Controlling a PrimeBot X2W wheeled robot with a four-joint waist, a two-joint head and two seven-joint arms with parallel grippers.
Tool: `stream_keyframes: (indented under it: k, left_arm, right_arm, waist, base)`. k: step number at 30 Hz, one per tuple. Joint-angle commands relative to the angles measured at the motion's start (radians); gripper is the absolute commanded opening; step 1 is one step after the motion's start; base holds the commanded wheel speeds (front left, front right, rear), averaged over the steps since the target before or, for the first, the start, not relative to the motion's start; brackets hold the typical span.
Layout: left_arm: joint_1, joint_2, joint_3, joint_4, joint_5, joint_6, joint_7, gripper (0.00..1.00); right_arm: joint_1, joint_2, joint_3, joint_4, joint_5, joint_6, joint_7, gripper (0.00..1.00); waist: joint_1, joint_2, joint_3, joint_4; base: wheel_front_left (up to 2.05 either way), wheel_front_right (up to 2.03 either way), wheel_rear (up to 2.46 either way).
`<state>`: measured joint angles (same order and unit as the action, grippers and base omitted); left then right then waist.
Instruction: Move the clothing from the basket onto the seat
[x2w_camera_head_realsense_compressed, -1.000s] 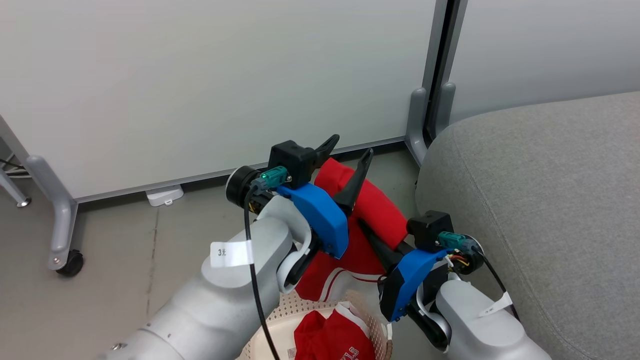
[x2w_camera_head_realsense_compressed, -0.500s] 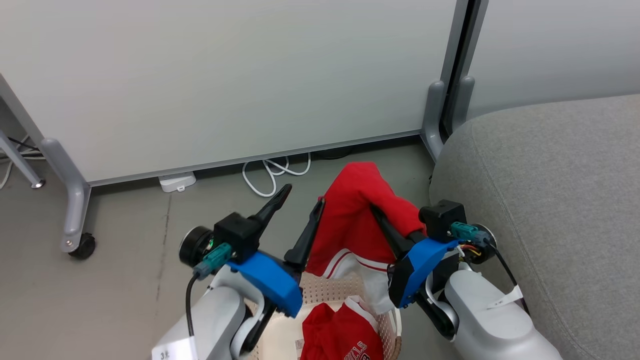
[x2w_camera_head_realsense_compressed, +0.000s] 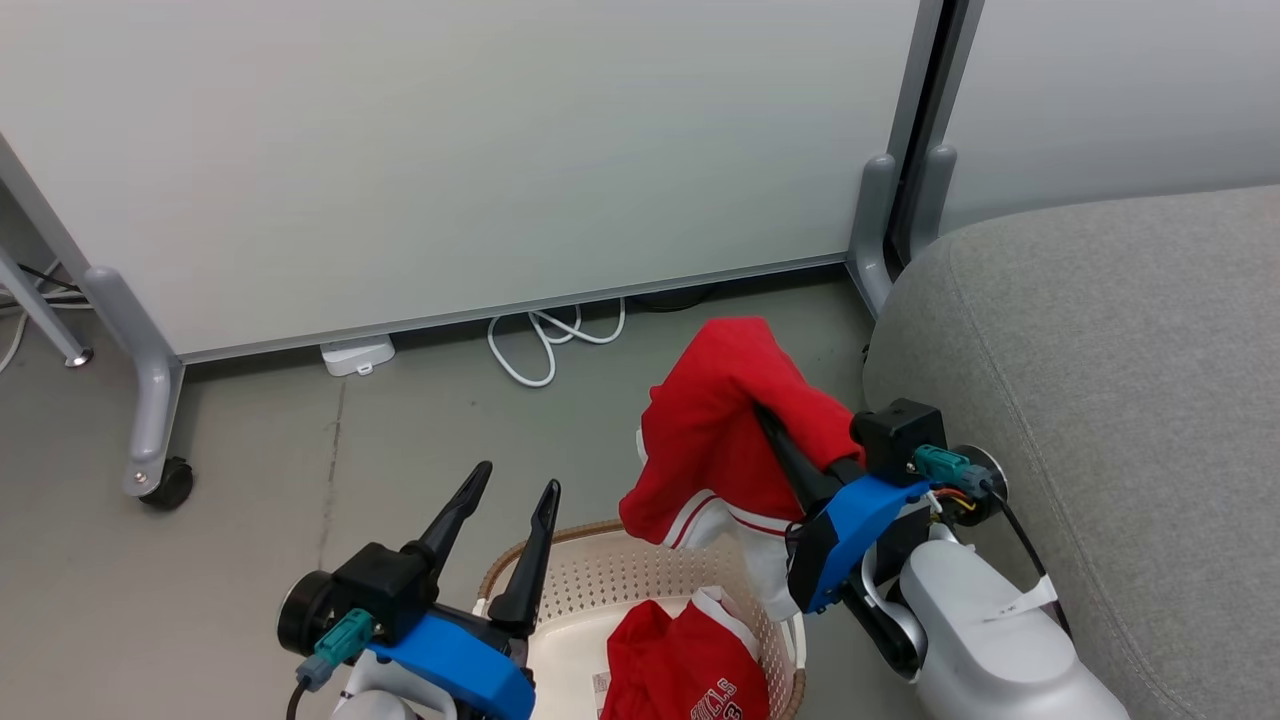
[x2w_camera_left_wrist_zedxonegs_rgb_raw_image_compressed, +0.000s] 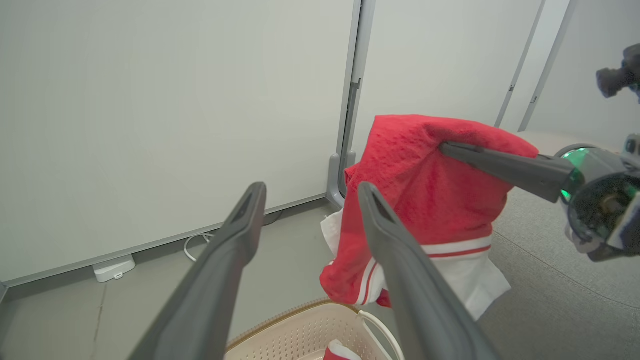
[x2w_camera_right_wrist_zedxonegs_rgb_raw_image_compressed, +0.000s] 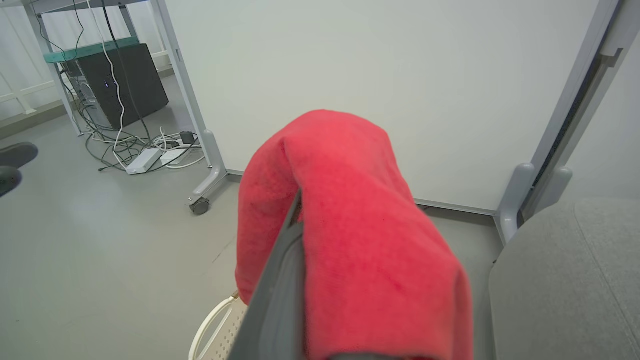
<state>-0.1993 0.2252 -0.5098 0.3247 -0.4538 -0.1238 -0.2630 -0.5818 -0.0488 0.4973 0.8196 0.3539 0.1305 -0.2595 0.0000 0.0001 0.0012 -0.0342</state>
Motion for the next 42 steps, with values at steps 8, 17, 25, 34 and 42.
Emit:
stream_keyframes:
  k: [8, 17, 25, 34, 42]
  left_arm:
    - [0.029, -0.012, 0.029, -0.021, 0.024, -0.009, -0.003, 1.0]
    - [0.044, 0.001, 0.026, -0.033, 0.017, -0.006, -0.003, 1.0]
    - [0.052, -0.012, 0.038, -0.052, 0.027, -0.006, -0.003, 1.0]
    - [0.037, -0.009, 0.052, -0.068, 0.046, -0.006, -0.003, 1.0]
    - [0.031, 0.0, 0.055, -0.079, 0.058, -0.006, -0.003, 1.0]
  right_arm:
    - [0.031, -0.003, -0.02, -0.015, -0.028, 0.0, 0.006, 0.0]
    - [0.041, -0.003, -0.023, -0.037, -0.038, 0.0, 0.015, 0.0]
    - [0.039, -0.003, -0.052, -0.049, -0.062, 0.0, 0.025, 0.0]
    - [0.04, -0.003, -0.067, -0.075, -0.07, 0.0, 0.03, 0.0]
    - [0.053, -0.003, -0.074, -0.087, -0.064, 0.0, 0.027, 0.0]
  waist:
    - [0.0, -0.0001, -0.002, 0.003]
    - [0.0, -0.0001, -0.001, -0.044]
    - [0.0, -0.0001, 0.017, -0.136]
    - [0.0, -0.0001, 0.05, -0.307]
    - [0.0, -0.0001, 0.072, -0.434]
  base:
    - [0.0, 0.0, 0.0]
    - [0.0, 0.0, 0.0]
    - [0.0, 0.0, 0.0]
    - [0.0, 0.0, 0.0]
    - [0.0, 0.0, 0.0]
